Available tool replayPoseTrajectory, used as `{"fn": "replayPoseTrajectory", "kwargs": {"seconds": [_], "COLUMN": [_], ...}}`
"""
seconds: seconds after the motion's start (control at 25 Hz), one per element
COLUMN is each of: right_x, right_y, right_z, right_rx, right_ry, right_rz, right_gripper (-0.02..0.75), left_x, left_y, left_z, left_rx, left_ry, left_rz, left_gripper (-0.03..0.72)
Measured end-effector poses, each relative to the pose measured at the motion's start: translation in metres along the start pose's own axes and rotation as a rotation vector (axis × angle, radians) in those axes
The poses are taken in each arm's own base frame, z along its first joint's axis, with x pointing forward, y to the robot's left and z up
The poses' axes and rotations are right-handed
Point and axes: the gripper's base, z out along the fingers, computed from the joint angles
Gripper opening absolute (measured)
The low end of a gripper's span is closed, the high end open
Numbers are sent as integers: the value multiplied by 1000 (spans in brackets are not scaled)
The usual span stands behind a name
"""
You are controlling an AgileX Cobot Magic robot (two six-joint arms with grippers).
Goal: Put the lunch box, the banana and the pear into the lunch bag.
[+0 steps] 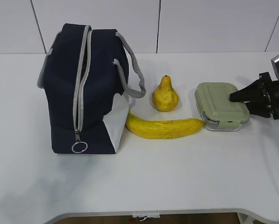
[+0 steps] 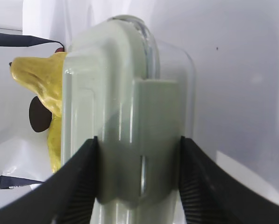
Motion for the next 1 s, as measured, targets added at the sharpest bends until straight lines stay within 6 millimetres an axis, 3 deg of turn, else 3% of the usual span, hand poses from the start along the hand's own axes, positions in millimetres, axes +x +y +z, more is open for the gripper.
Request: {"fn": "replayPoseTrajectory", "kwargs": {"seconds": [0.64,1.0], "right_x": [0,0], "right_y": [1,21], "right_z": [-1,-18], "right_rx": [3,106], "right_ry": [5,45], "right_rz": [137,80], "right_gripper": [377,377], "left_x": [0,0], "left_y": [0,0], "left_z": [0,0], "left_rx": [0,0], "left_ry": [0,0], "left_rz": [0,0], "left_gripper": [239,239]}}
